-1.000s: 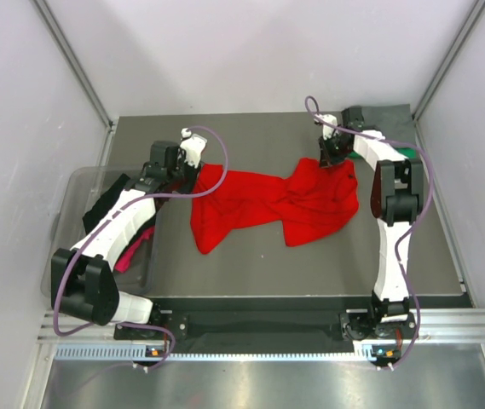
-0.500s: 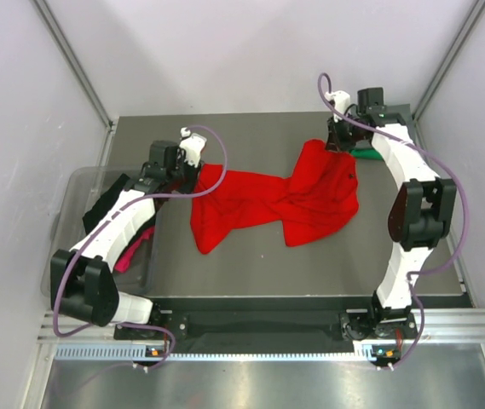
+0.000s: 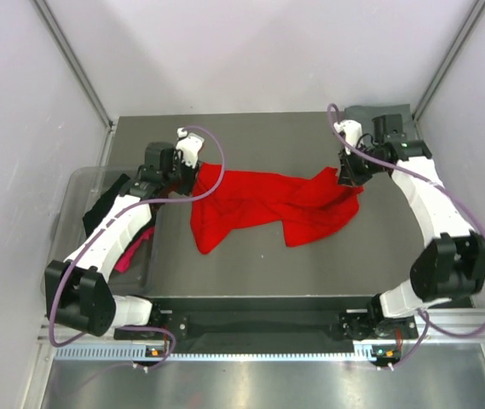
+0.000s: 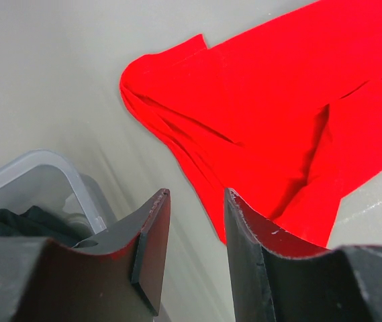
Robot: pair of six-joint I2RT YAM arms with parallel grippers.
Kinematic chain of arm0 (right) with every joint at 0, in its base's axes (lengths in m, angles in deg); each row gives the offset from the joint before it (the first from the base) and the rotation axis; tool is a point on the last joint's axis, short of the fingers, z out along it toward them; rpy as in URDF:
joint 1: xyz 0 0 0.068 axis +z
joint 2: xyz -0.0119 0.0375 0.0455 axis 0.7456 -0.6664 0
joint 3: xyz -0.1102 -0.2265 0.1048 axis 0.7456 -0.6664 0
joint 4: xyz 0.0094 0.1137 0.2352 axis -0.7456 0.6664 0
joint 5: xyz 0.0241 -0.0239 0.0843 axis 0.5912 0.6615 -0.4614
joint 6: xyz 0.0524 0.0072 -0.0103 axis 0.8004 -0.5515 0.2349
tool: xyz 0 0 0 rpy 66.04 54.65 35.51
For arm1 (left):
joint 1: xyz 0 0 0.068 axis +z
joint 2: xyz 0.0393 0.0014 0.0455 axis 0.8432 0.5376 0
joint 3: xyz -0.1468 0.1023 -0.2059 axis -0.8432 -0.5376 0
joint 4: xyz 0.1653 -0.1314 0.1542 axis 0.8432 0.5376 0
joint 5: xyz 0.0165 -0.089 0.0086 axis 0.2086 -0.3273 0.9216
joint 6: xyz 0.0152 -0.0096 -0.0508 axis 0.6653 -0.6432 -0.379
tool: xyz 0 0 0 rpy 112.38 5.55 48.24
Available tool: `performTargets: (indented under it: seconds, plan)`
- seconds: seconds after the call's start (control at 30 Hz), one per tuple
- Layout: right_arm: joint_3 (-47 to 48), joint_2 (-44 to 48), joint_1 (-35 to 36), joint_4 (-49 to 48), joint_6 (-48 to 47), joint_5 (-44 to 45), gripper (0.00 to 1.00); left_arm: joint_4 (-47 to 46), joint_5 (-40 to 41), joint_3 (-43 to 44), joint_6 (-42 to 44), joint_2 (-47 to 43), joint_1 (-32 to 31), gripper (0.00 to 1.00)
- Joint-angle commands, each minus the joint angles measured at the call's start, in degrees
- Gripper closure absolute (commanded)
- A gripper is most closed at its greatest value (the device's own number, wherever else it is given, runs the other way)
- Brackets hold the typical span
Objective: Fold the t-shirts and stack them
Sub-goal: Flatten the tshirt out
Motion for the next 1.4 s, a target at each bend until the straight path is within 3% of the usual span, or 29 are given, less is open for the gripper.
performTargets:
  seconds: [0.0, 0.27, 0.37, 0.4, 0.53, 0.87, 1.37]
  plan:
    - [-1.9, 6.8, 0.7, 4.0, -3.2, 0.1, 1.00, -2.6, -1.8, -0.4, -1.1, -1.3, 0.2, 0.57]
    - [-12.6, -1.4, -0.4, 5.8, -6.4, 2.3, 0.92, -2.7, -2.0, -0.5, -1.2, -1.3, 0.2, 0.57]
    - [-13.0, -7.1, -1.5, 6.0, -6.6, 3.5, 0.79, -2.6, -2.0, -0.7, -1.3, -1.6, 0.2, 0.57]
    - [-11.9, -8.9, -2.5, 6.2, -5.8, 4.0, 0.70, -2.7, -2.0, -0.7, -1.2, -1.5, 0.2, 0.56]
    - [-8.6, -7.5, -4.7, 6.8, -5.8, 3.1, 0.57, -2.7, -1.9, -0.9, -1.1, -1.4, 0.3, 0.57]
    - [-14.3, 1.1, -5.0, 12.7, -10.1, 2.7, 0.58, -3.0, -2.7, -0.9, -1.6, -1.2, 0.2, 0.56]
    - [-15.7, -10.9, -5.0, 11.9, -11.5, -2.9, 0.54, -2.6, -2.2, -1.1, -1.4, -1.8, 0.7, 0.56]
